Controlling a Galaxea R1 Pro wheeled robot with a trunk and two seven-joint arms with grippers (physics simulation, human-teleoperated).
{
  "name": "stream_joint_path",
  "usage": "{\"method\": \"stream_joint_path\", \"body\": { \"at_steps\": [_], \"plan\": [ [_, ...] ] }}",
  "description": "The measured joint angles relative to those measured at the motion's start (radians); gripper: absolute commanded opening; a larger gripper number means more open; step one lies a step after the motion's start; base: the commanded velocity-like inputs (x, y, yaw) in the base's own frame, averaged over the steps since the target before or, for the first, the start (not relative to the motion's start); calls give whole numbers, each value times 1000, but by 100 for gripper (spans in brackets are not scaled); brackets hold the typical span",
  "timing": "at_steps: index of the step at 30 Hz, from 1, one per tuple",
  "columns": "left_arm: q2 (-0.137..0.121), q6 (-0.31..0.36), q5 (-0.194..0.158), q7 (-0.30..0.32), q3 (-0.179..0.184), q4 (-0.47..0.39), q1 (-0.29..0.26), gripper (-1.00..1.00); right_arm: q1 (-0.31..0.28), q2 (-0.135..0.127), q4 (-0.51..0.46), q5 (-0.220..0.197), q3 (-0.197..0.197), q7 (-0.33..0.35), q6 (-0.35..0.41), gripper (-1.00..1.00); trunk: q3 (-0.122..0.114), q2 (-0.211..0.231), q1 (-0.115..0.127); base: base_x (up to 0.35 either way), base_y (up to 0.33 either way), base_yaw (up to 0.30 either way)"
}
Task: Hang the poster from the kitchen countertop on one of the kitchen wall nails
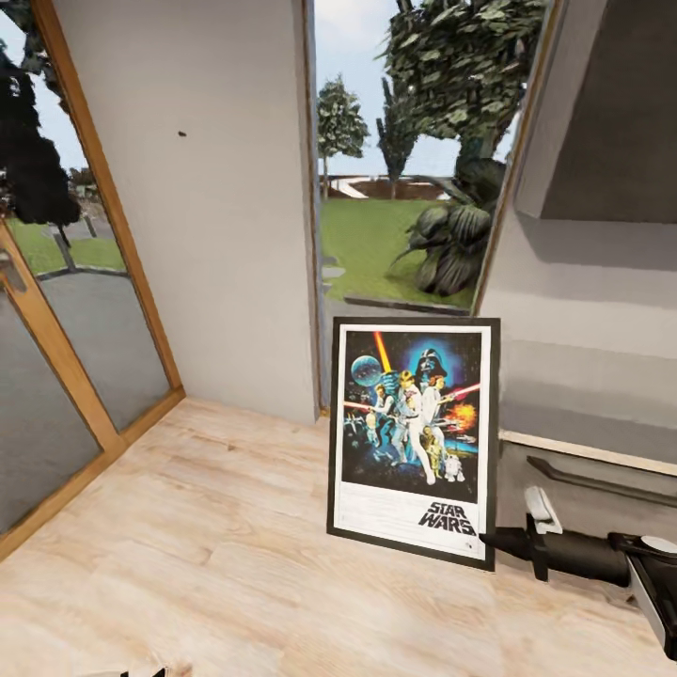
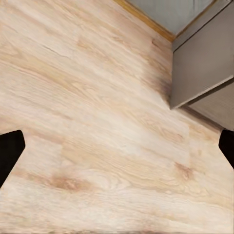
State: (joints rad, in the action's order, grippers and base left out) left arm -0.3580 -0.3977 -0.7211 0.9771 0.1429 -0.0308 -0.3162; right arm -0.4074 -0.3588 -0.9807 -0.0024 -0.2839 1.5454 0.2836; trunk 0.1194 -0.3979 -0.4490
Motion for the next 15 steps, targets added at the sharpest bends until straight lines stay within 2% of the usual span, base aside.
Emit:
{"method": "stream_joint_path", "body": {
  "at_steps": [7,8,10,15],
  "plan": [
    [-4,176,0,-7,6,-35,0,100,0,0,0,0,0,0,0,-100,6,0,0,248,263,239],
    [-7,242,0,-8,2,-85,0,100,0,0,-1,0,-1,1,0,-100,6,0,0,250,263,239],
    [-14,319,1,-10,1,-148,0,100,0,-1,-1,0,-2,2,0,-100,8,0,0,251,263,239],
    [-33,370,5,-10,0,-191,0,100,0,0,-2,0,-2,3,0,-100,12,0,0,245,273,239]
  ]
}}
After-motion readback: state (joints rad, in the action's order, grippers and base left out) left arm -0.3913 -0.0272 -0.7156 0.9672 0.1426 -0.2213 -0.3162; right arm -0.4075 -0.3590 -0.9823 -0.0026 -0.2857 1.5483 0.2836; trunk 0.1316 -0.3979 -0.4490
